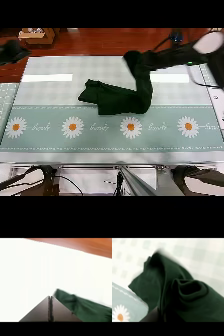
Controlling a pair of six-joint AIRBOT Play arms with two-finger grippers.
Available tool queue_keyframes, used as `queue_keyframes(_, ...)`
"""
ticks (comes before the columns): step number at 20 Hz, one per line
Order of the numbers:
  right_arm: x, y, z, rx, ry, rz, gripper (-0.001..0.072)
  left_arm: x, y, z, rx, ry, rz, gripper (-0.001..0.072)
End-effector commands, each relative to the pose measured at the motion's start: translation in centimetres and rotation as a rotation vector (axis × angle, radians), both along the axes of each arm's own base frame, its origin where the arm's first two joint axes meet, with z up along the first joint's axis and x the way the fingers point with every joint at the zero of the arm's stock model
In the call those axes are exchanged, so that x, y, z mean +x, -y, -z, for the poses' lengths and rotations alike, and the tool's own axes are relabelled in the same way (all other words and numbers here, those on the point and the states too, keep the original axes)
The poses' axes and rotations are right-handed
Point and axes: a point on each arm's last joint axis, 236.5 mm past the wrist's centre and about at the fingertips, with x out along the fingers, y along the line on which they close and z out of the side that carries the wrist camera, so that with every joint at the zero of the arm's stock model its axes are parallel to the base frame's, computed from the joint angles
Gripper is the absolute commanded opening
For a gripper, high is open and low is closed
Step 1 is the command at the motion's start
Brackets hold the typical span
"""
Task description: Fold the shirts.
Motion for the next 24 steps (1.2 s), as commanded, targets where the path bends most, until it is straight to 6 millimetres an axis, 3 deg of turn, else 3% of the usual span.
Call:
queue_keyframes(1, 1.1, -7.4, 2.9, 0.079, 0.009, -0.012, 0.003, -3.0, -4.5, -0.6, 0.023, -0.039, -0.071, 0.0032)
queue_keyframes(5, 1.1, -15.0, 7.7, 0.153, -0.035, 0.037, 0.003, -3.2, -2.3, -0.3, 0.017, -0.06, -0.012, 0.0032)
queue_keyframes(9, -1.8, -21.3, 11.9, 0.227, -0.124, 0.038, 0.0042, -2.9, -0.7, -0.3, 0.019, -0.056, 0.024, 0.0032)
queue_keyframes(11, -3.3, -23.1, 12.7, 0.244, -0.159, 0.025, 0.0423, -2.9, -0.6, -0.3, 0.019, -0.056, 0.027, 0.0032)
queue_keyframes(12, -3.6, -23.4, 12.4, 0.243, -0.151, 0.009, 0.0485, -2.9, -0.6, -0.3, 0.02, -0.056, 0.026, 0.0032)
queue_keyframes(14, -3.3, -22.5, 10.8, 0.241, -0.121, -0.014, 0.0485, -2.9, -0.6, -0.3, 0.02, -0.056, 0.026, 0.0033)
queue_keyframes(16, -1.8, -19.0, 8.4, 0.211, -0.094, -0.024, 0.0485, -2.9, -0.6, -0.3, 0.023, -0.056, 0.029, 0.0033)
queue_keyframes(18, -0.3, -12.6, 6.1, 0.125, -0.072, -0.031, 0.0485, -3.0, -0.8, -0.1, 0.031, -0.061, 0.027, 0.0034)
queue_keyframes(19, 0.2, -8.4, 5.3, 0.058, -0.066, -0.021, 0.0485, -3.0, -0.9, 0.1, 0.036, -0.066, 0.026, 0.0039)
queue_keyframes(20, 0.4, -3.1, 5.0, -0.047, -0.075, 0.006, 0.0485, -3.0, -1.0, 0.2, 0.041, -0.07, 0.025, 0.0094)
queue_keyframes(21, 0.2, 3.0, 5.5, -0.181, -0.116, 0.059, 0.0485, -3.0, -1.3, 0.5, 0.052, -0.077, 0.022, 0.0228)
queue_keyframes(22, -0.8, 9.0, 6.5, -0.315, -0.186, 0.112, 0.0485, -3.1, -1.6, 0.7, 0.069, -0.084, 0.018, 0.0359)
queue_keyframes(23, -2.3, 14.2, 7.7, -0.419, -0.276, 0.158, 0.0488, -3.3, -2.0, 1.0, 0.09, -0.095, 0.014, 0.0427)
queue_keyframes(24, -3.9, 17.8, 9.0, -0.447, -0.377, 0.201, 0.0498, -3.5, -2.5, 1.5, 0.119, -0.11, 0.01, 0.0426)
